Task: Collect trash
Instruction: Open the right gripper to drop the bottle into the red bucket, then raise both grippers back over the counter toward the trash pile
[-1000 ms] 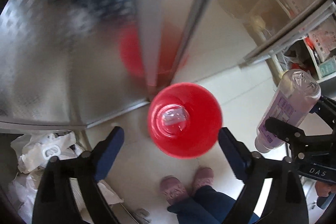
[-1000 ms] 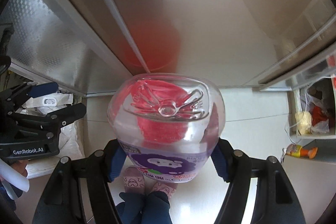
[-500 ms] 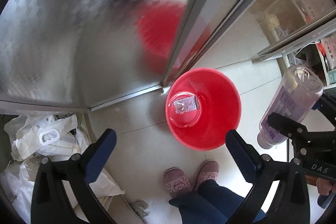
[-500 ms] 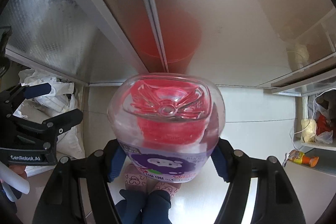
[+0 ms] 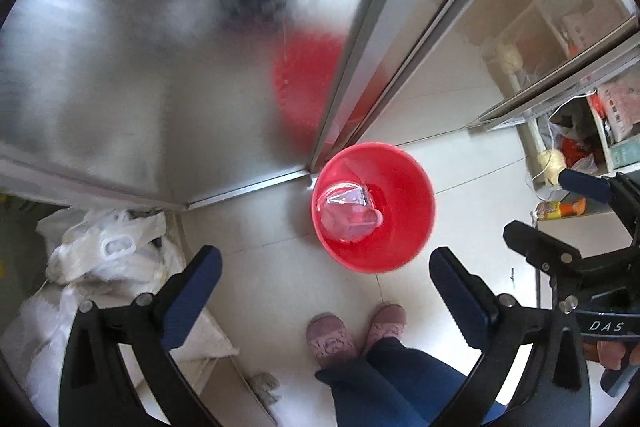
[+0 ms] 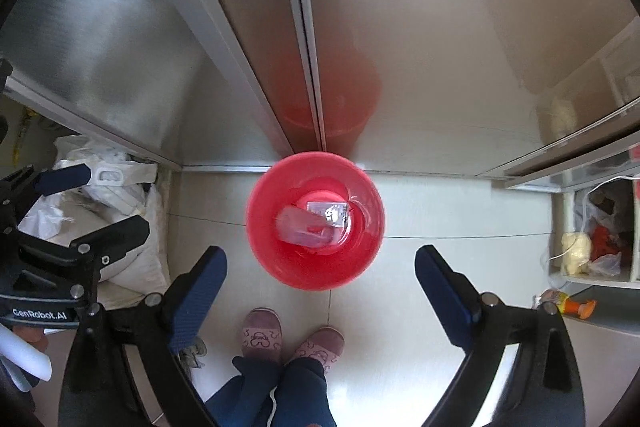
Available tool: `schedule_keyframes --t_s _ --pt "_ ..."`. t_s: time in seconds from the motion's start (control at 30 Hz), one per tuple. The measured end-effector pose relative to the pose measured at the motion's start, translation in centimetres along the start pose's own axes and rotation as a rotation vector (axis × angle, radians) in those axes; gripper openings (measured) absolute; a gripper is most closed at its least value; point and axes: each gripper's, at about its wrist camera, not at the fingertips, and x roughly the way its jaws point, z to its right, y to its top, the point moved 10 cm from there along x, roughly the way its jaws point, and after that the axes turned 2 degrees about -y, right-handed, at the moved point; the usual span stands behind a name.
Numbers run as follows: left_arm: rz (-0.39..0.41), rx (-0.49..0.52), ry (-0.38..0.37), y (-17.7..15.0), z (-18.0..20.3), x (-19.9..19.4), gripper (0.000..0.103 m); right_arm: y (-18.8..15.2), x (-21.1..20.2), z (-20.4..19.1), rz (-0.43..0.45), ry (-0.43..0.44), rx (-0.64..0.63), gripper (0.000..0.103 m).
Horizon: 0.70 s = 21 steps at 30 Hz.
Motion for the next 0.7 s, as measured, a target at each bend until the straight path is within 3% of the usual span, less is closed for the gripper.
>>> schedule_keyframes --t_s 0.2,0.47,0.7 --pt "0.081 -0.052 0.02 0.3 1.5 -12.0 0.103 0.9 -10.9 -0.8 0.073 -0.03 -0.042 0.095" --pt "0.234 -0.113 0.066 1.5 3.4 -29.2 0.103 4.3 -28.9 -1.7 0.281 -0.066 -0.092 0.101" --pt "0.359 -0.15 0.118 2.6 4.0 -38.2 0.103 6.9 -38.2 -3.0 0.429 -0.035 -0.127 0.101"
